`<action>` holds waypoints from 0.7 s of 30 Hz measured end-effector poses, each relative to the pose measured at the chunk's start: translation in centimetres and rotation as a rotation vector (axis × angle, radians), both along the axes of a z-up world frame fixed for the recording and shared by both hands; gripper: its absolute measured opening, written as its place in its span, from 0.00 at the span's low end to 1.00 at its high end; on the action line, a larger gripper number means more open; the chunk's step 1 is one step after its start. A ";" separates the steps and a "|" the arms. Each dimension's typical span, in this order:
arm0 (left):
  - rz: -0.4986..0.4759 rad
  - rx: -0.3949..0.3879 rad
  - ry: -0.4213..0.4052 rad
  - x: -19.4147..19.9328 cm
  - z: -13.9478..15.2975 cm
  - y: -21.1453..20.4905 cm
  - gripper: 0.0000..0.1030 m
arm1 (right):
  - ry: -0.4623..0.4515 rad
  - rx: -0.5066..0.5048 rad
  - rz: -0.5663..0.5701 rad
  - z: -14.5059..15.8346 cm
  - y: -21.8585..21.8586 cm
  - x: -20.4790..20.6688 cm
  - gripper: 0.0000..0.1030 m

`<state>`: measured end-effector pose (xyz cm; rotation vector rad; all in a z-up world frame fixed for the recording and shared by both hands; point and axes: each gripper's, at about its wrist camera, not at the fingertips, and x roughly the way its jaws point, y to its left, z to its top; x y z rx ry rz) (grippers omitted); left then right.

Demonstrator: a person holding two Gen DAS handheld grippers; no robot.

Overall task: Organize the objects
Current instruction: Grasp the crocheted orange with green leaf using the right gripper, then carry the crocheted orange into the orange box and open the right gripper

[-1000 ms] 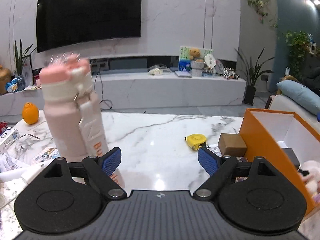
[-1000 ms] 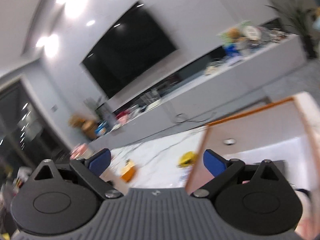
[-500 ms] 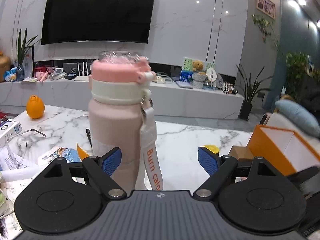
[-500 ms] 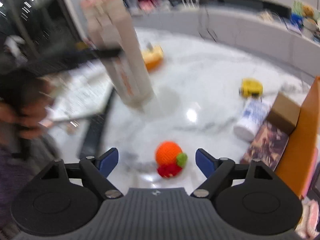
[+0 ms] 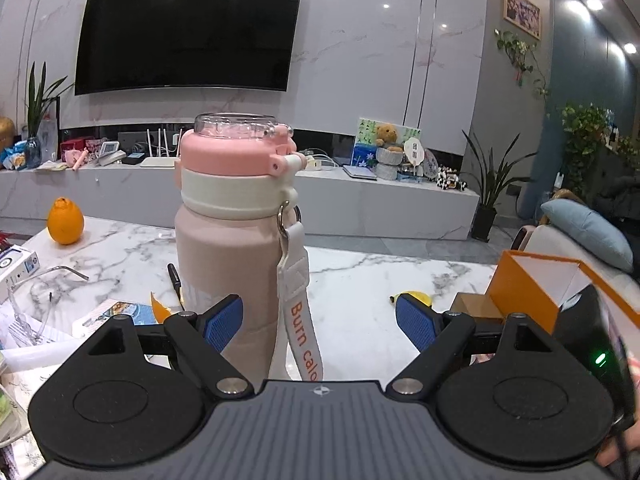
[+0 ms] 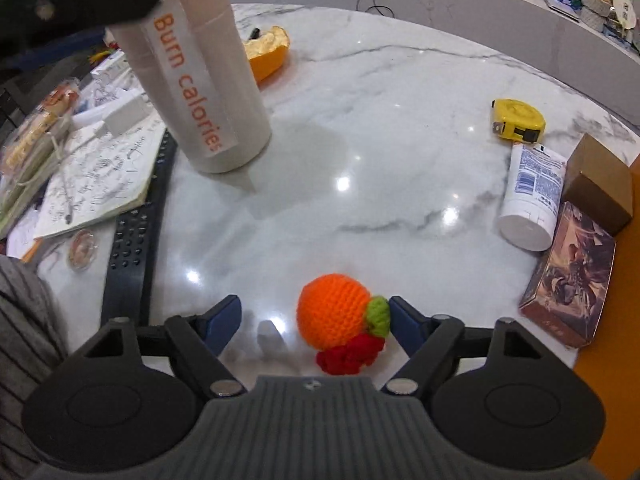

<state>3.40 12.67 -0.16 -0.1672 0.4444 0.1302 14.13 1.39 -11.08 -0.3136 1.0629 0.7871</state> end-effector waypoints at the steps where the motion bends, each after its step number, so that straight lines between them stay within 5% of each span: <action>1: 0.001 -0.009 0.000 0.0 0.0 0.1 0.96 | 0.000 -0.006 -0.003 -0.3 0.2 0.0 0.73; 7: 0.013 -0.020 0.018 0.2 -0.2 0.2 0.96 | -0.018 0.000 -0.024 -0.7 -0.1 -0.5 0.64; 9: 0.009 -0.018 0.018 0.2 -0.3 0.2 0.96 | -0.043 -0.001 -0.033 -0.7 -0.2 -0.6 0.49; 21: 0.004 -0.003 0.034 0.2 -0.5 -0.1 0.96 | -0.152 0.001 -0.020 -0.7 0.1 -2.1 0.46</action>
